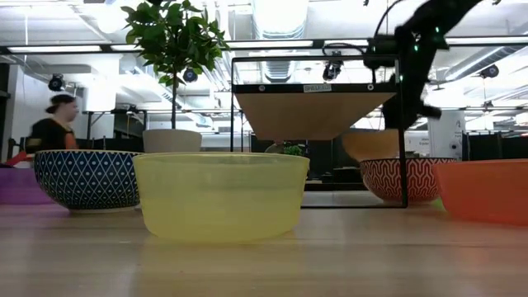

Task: Place and stack bowls onto a shelf
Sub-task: Put the blue patterned bowl on the shelf

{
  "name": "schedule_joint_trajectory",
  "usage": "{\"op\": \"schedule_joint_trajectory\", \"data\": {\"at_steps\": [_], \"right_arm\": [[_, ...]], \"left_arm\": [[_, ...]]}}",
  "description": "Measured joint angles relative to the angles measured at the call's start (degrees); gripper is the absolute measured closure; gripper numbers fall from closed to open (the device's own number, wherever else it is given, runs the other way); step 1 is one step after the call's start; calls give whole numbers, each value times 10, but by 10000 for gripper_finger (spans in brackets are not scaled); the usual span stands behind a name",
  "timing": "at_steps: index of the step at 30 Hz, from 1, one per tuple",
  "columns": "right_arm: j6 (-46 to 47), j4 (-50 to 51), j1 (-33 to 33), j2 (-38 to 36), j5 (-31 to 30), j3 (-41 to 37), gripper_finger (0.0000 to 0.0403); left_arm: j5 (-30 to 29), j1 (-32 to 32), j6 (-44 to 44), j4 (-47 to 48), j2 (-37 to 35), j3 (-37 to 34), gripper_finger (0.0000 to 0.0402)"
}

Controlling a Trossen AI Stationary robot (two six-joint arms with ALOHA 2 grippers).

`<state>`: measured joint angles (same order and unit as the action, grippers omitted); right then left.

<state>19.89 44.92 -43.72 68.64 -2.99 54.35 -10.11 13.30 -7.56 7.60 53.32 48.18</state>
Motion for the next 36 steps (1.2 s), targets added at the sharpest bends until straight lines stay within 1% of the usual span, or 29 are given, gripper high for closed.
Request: {"op": "schedule_joint_trajectory", "data": {"at_steps": [2, 5, 9, 13, 14, 17, 20, 26, 31, 36], "right_arm": [[-12, 36, -9, 1, -29, 42, 389], [-26, 61, -18, 2, -45, 104, 389], [-35, 88, -23, 2, -45, 183, 390], [-40, 103, -24, 2, -43, 247, 390], [-39, 102, -24, 2, -35, 259, 390], [-30, 92, -24, 4, 17, 283, 390], [-18, 72, -23, 15, 62, 290, 390], [8, 22, -23, 75, 149, 293, 390], [14, 21, -23, 149, 182, 319, 390], [16, 24, -19, 209, 183, 353, 390]], "left_arm": [[0, 0, -10, 9, 0, 0, 325], [-9, 0, -11, 18, 0, 0, 325], [-35, 0, -6, 36, 0, 0, 325], [-37, 0, -4, 39, 0, 0, 325], [-37, 0, -4, 38, 0, 0, 325], [-42, 0, -9, 38, 0, 0, 325], [-58, 0, -22, 34, 0, 0, 325], [-117, 0, -41, 30, -2, 0, 325], [-167, 0, -44, 31, -5, 0, 325], [-223, 0, -54, 35, -7, 0, 325]]}}
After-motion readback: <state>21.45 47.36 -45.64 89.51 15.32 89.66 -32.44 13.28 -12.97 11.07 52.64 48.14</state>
